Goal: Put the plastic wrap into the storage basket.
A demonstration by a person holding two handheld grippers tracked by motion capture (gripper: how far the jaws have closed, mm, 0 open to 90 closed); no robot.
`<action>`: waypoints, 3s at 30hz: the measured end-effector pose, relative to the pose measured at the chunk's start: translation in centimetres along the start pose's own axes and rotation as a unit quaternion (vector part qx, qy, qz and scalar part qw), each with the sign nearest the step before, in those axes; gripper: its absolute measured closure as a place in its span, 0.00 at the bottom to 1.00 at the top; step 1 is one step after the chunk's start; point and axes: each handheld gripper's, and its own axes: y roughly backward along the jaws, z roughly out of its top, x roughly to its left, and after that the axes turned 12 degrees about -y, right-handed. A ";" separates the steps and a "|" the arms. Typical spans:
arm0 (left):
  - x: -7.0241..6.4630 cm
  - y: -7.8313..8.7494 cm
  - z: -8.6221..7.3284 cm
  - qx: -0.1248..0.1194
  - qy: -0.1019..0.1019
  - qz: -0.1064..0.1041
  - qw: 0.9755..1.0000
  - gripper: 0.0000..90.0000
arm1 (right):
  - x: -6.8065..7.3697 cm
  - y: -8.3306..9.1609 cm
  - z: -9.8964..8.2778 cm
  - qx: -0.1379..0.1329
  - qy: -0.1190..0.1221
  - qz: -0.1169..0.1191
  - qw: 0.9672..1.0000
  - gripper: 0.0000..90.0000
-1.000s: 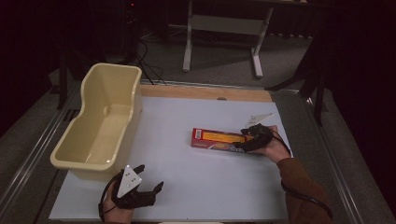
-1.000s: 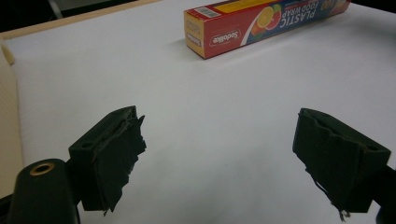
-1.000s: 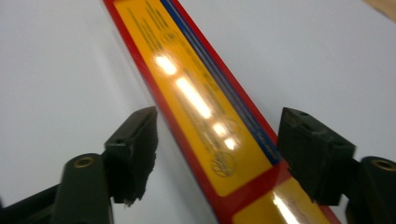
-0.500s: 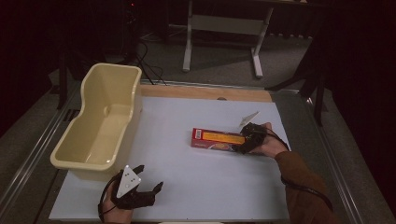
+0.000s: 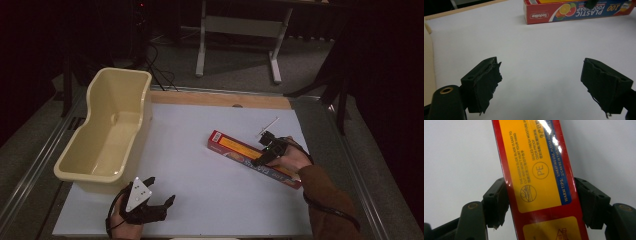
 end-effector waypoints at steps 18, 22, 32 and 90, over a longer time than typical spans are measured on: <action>0.0 0.1 0.0 -0.001 0.001 -0.001 1.000 0.17 | 1.2 -2.5 2.8 0.118 0.173 -0.045 0.977 0.38; 0.0 0.1 0.0 -0.001 0.001 -0.001 1.000 0.17 | 1.4 -3.3 3.1 0.129 0.163 -0.048 0.977 0.40; 0.0 0.1 0.0 -0.002 0.002 0.000 1.000 0.17 | 1.2 -3.2 3.3 0.130 0.090 -0.040 0.987 0.46; -0.1 0.2 0.1 -0.007 -0.001 -0.001 1.000 0.17 | 8.2 1.5 9.4 -0.074 -0.214 0.305 0.925 0.46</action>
